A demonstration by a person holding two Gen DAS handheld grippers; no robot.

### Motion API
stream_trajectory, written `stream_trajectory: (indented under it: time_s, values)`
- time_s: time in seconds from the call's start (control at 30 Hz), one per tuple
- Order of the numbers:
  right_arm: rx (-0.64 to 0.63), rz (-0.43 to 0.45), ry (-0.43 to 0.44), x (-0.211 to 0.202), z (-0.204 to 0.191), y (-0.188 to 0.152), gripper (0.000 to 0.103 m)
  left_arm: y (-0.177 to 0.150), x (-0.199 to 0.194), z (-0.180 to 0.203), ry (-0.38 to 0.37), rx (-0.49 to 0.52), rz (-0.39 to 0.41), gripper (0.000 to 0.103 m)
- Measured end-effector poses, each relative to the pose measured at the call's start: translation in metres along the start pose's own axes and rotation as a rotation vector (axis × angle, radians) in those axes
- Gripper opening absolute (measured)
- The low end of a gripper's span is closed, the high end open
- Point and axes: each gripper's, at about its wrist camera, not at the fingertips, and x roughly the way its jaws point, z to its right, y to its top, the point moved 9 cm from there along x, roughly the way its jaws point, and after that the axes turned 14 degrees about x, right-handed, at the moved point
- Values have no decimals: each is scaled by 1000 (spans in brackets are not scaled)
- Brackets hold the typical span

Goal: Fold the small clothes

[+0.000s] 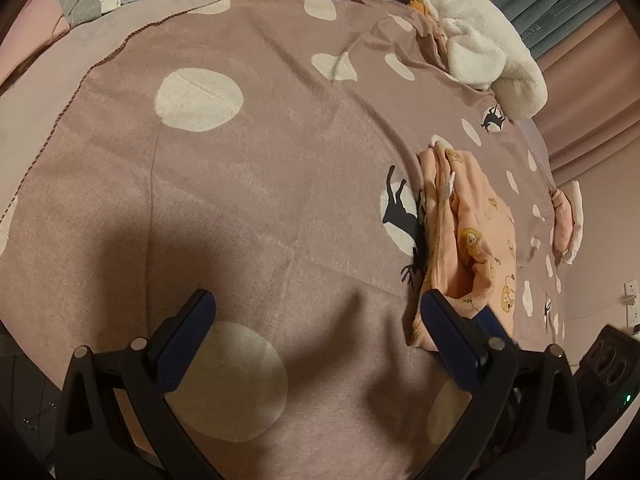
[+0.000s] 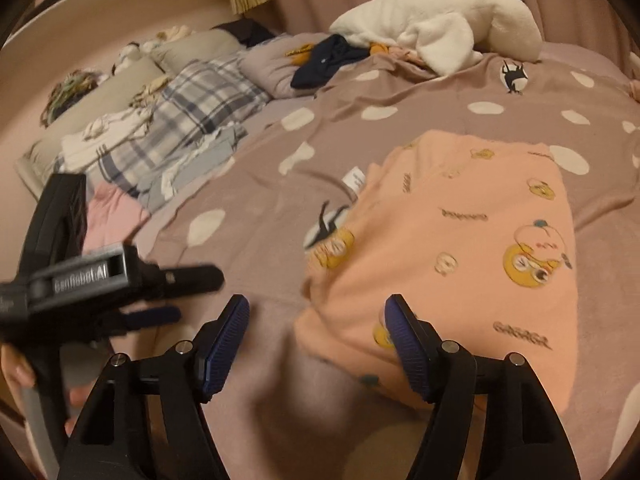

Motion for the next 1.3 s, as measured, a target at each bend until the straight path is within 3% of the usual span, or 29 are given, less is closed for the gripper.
stream_trajectory:
  time_s: [0.13, 0.2, 0.27, 0.3, 0.33, 0.37, 0.63, 0.83, 0.93, 1.17, 1.3]
  values:
    - [-27, 51, -75, 17, 1, 8, 70, -1, 1, 2, -4, 11, -9, 102]
    - [-34, 29, -100, 29, 5, 5, 58, -2, 2, 2, -2, 13, -13, 102]
    - [-17, 41, -131, 31, 11, 6, 27, -2, 3, -1, 5, 9, -18, 102]
    - [9, 46, -129, 29, 16, 7, 21, -2, 4, -2, 9, 2, -19, 102]
    - [55, 44, -86, 25, 21, 10, 11, -2, 4, -3, 10, -3, -18, 102]
    - [101, 30, -32, 21, 24, 12, 10, -1, 4, -5, 11, -10, -17, 102]
    - [180, 24, 174, -14, 19, 18, 8, 0, 5, -1, 12, -6, -20, 102]
    - [81, -4, 84, -8, 12, 6, 9, -3, 9, 6, 15, 19, -32, 102]
    - [90, -77, 121, 6, 9, -5, 11, -5, 8, 6, 15, 26, -36, 102]
    - [55, -93, 123, 9, 1, -15, 13, -1, 4, 2, 59, 43, -12, 102]
    - [3, -207, 199, 17, -21, -37, 13, 1, 3, 7, 31, 51, 1, 102]
